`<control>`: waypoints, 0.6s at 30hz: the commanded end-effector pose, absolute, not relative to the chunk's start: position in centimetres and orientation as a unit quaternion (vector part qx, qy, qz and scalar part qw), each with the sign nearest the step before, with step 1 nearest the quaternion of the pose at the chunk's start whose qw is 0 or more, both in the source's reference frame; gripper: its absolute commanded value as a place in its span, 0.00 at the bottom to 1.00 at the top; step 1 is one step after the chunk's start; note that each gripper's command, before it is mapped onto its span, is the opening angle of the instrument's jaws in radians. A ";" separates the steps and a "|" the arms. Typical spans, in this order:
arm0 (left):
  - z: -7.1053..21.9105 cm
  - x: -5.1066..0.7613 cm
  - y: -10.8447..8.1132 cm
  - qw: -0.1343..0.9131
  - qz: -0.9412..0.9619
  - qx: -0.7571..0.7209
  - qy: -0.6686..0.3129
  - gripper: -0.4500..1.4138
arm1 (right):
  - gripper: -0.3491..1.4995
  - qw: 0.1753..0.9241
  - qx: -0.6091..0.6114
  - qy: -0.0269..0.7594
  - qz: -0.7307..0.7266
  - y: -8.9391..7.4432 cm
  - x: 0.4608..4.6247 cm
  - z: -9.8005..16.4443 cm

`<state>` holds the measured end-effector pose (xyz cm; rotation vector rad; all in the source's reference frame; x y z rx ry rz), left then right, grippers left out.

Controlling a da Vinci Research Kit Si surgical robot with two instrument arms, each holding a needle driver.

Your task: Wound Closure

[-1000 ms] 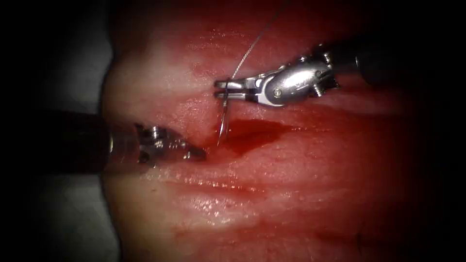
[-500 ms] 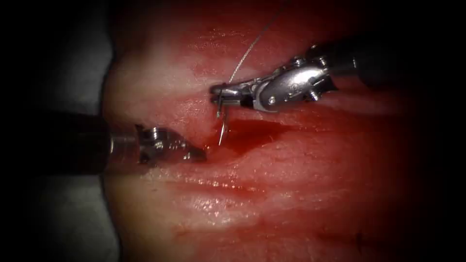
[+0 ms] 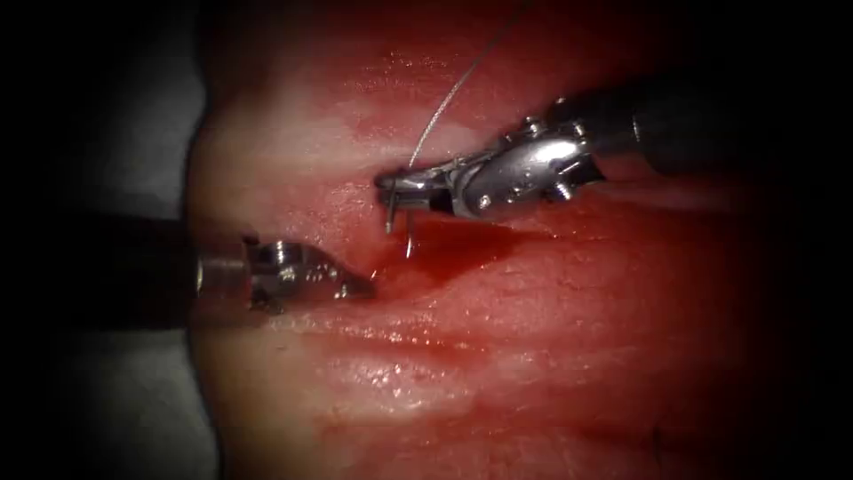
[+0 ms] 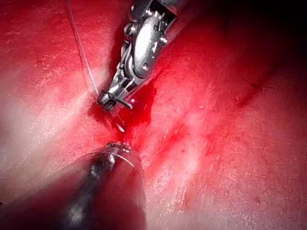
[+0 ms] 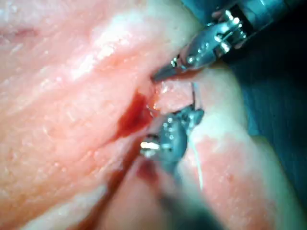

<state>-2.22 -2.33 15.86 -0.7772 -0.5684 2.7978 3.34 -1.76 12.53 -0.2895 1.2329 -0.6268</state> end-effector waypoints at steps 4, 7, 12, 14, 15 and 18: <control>15.8 -2.33 -2.5 0.097 0.939 -0.268 -0.194 0.31 | 0.00 0.748 -0.099 0.574 -0.317 -2.0 3.53 12.6; 15.8 -2.34 -2.5 0.098 0.939 -0.267 -0.192 0.31 | 0.00 0.746 -0.089 0.575 -0.325 -2.0 3.53 12.6; 15.8 -2.44 -2.6 0.104 0.940 -0.264 -0.187 0.25 | 0.00 0.745 -0.098 0.581 -0.312 -1.9 3.50 12.5; 15.8 -2.52 -2.6 0.107 0.941 -0.263 -0.186 0.26 | 0.00 0.747 -0.096 0.585 -0.301 -1.8 3.49 12.5; 15.8 -2.63 -2.6 0.115 0.940 -0.263 -0.185 0.27 | 0.00 0.752 -0.089 0.587 -0.287 -1.8 3.48 12.5; 15.8 -2.68 -2.6 0.115 0.940 -0.264 -0.182 0.26 | 0.00 0.754 -0.083 0.589 -0.277 -1.8 3.46 12.5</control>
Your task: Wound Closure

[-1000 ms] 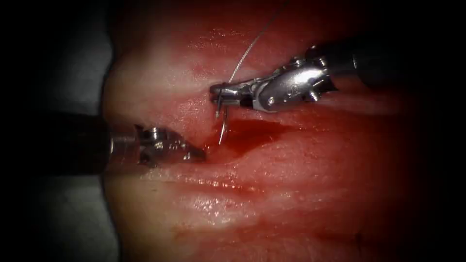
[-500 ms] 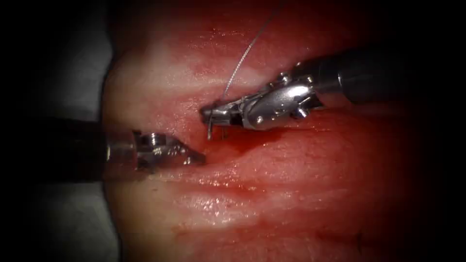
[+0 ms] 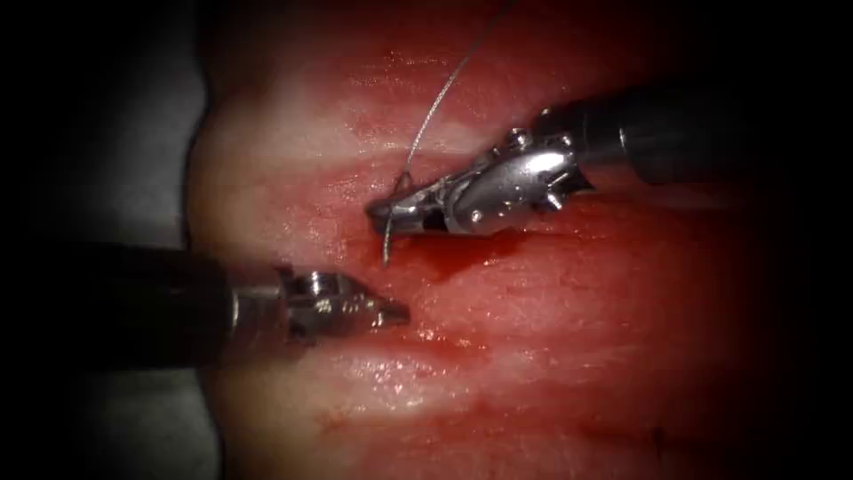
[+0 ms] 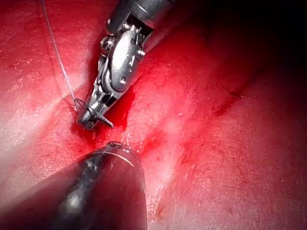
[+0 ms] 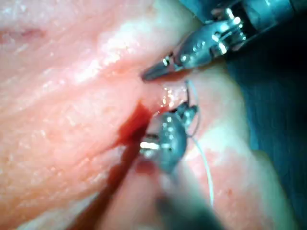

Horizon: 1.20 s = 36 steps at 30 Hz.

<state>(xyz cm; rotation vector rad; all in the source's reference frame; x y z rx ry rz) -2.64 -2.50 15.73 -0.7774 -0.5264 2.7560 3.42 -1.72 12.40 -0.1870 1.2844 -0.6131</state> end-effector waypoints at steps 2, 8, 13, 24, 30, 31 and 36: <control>15.8 -2.71 -2.6 0.116 0.941 -0.264 -0.179 0.26 | 0.00 0.758 -0.074 0.591 -0.266 -1.7 3.44 12.5; 15.9 -2.70 -2.6 0.114 0.942 -0.264 -0.175 0.28 | 0.00 0.763 -0.054 0.604 -0.224 -1.6 3.34 12.5; 15.9 -2.66 -2.6 0.112 0.942 -0.265 -0.175 0.28 | 0.00 0.767 -0.031 0.616 -0.176 -1.6 3.31 12.5; 15.9 -2.65 -2.6 0.111 0.942 -0.265 -0.175 0.30 | 0.00 0.765 -0.032 0.632 -0.118 -1.5 3.29 12.6; 15.9 -2.63 -2.6 0.110 0.941 -0.267 -0.175 0.31 | 0.00 0.764 -0.020 0.635 -0.110 -1.5 3.29 12.6; 15.9 -2.62 -2.6 0.110 0.941 -0.267 -0.175 0.31 | 0.00 0.764 -0.016 0.636 -0.106 -1.5 3.29 12.6; 15.9 -2.60 -2.6 0.108 0.941 -0.267 -0.175 0.31 | 0.00 0.766 0.011 0.639 -0.071 -1.5 3.30 12.6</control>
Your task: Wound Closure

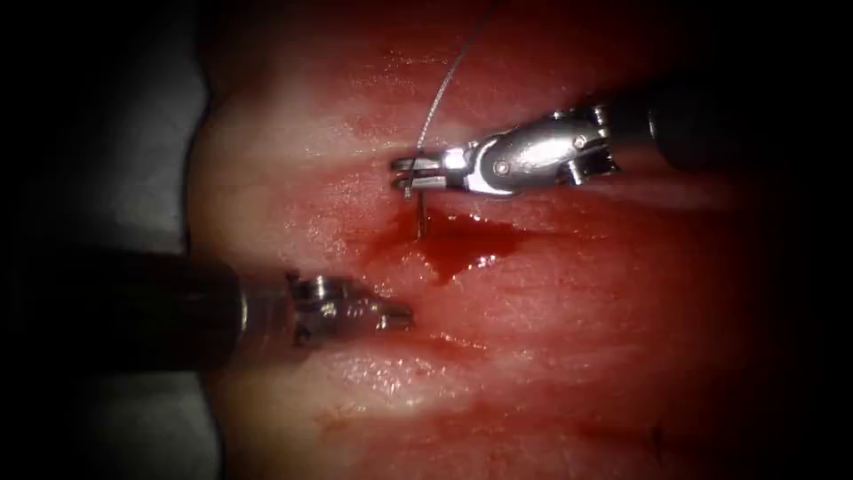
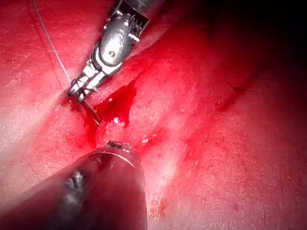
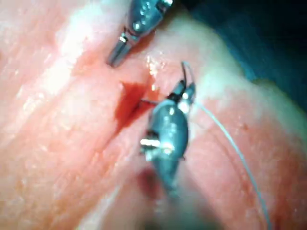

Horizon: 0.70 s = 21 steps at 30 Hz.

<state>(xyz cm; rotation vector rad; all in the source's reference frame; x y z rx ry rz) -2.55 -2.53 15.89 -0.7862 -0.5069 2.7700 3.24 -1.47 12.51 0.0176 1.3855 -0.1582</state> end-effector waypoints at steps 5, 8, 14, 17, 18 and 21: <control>15.9 -2.60 -2.6 0.108 0.941 -0.267 -0.175 0.31 | 0.00 0.764 0.028 0.642 -0.057 -1.6 3.30 12.5; 15.9 -2.59 -2.6 0.108 0.941 -0.267 -0.175 0.31 | 0.00 0.761 0.037 0.645 -0.053 -1.6 3.30 12.5; 15.9 -2.58 -2.6 0.108 0.941 -0.268 -0.175 0.31 | 0.00 0.755 0.063 0.653 -0.008 -1.5 3.30 12.5; 15.9 -2.58 -2.6 0.107 0.941 -0.268 -0.175 0.31 | 0.00 0.746 0.077 0.661 0.024 -1.5 3.30 12.5; 15.9 -2.57 -2.6 0.107 0.941 -0.268 -0.175 0.31 | 0.00 0.744 0.082 0.662 0.031 -1.5 3.30 12.5; 15.9 -2.57 -2.6 0.107 0.941 -0.268 -0.175 0.30 | 0.00 0.741 0.092 0.664 0.046 -1.5 3.30 12.5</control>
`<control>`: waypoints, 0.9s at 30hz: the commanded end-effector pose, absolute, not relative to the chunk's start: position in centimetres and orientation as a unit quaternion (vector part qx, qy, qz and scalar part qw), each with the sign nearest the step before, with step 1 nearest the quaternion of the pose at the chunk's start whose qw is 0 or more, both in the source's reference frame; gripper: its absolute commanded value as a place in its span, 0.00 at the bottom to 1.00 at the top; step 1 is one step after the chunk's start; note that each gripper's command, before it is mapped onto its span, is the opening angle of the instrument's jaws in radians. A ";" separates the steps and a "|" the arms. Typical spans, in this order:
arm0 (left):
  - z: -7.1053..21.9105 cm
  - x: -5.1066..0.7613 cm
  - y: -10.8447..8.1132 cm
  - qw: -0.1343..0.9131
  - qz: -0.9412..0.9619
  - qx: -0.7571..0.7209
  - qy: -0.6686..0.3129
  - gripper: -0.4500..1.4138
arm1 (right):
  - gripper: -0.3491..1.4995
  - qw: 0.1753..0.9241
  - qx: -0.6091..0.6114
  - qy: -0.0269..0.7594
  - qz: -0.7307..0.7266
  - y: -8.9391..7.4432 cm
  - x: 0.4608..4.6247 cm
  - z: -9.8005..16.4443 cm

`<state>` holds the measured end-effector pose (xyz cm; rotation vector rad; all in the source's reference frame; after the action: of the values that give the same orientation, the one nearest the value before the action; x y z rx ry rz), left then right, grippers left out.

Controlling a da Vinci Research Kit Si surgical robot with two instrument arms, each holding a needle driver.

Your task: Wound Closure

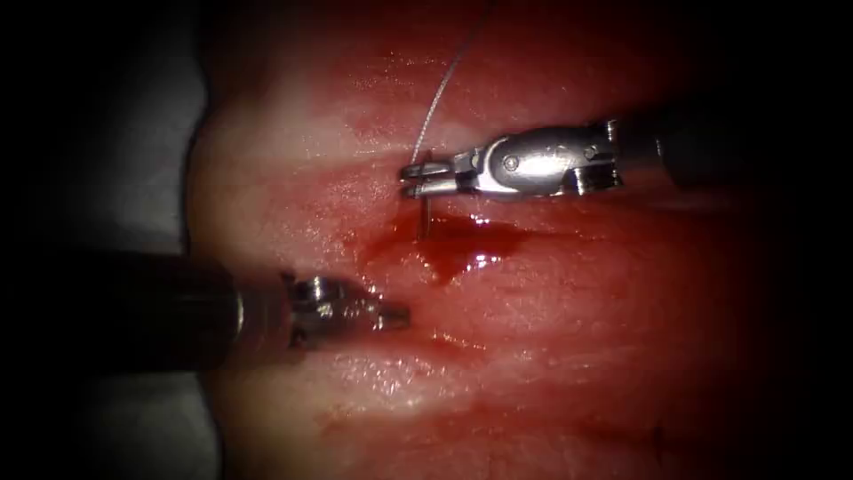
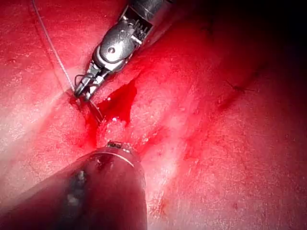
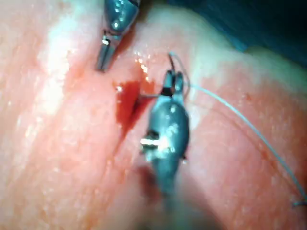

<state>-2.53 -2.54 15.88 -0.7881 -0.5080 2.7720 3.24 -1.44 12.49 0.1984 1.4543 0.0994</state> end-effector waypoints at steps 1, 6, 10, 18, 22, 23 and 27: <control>15.9 -2.57 -2.6 0.107 0.941 -0.268 -0.175 0.30 | 0.00 0.739 0.104 0.663 0.063 -1.5 3.30 12.5; 15.9 -2.57 -2.6 0.107 0.941 -0.268 -0.175 0.30 | 0.00 0.731 0.115 0.665 0.102 -1.5 3.33 12.5; 15.9 -2.57 -2.6 0.107 0.941 -0.268 -0.175 0.29 | 0.00 0.730 0.118 0.664 0.111 -1.5 3.35 12.5; 15.9 -2.57 -2.6 0.107 0.941 -0.268 -0.175 0.28 | 0.00 0.708 0.134 0.671 0.177 -1.5 3.35 12.6; 15.9 -2.57 -2.7 0.107 0.941 -0.268 -0.175 0.28 | 0.00 0.702 0.138 0.674 0.186 -1.5 3.35 12.6; 15.9 -2.57 -2.7 0.107 0.941 -0.268 -0.175 0.28 | 0.00 0.702 0.138 0.674 0.186 -1.5 3.35 12.5; 16.0 -2.54 -2.7 0.105 0.942 -0.268 -0.175 0.28 | 0.00 0.695 0.150 0.682 0.169 -1.5 3.33 12.5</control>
<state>-2.47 -2.57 15.91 -0.7911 -0.5085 2.7765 3.28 -1.40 12.49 0.3270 1.5239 0.3790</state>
